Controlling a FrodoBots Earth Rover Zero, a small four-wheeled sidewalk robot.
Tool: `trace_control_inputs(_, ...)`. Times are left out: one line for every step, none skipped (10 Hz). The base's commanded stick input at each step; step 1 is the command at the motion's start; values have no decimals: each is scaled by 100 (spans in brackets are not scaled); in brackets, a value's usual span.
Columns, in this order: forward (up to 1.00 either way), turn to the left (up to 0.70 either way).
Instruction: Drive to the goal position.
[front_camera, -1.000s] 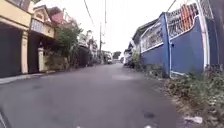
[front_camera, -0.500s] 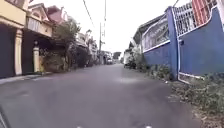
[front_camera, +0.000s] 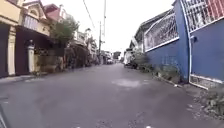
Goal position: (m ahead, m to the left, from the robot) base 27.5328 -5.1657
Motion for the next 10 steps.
trace_control_inputs(100,0)
trace_control_inputs(100,0)
trace_control_inputs(100,0)
trace_control_inputs(100,0)
trace_control_inputs(100,0)
trace_control_inputs(100,0)
trace_control_inputs(100,0)
trace_control_inputs(100,0)
trace_control_inputs(100,0)
trace_control_inputs(100,0)
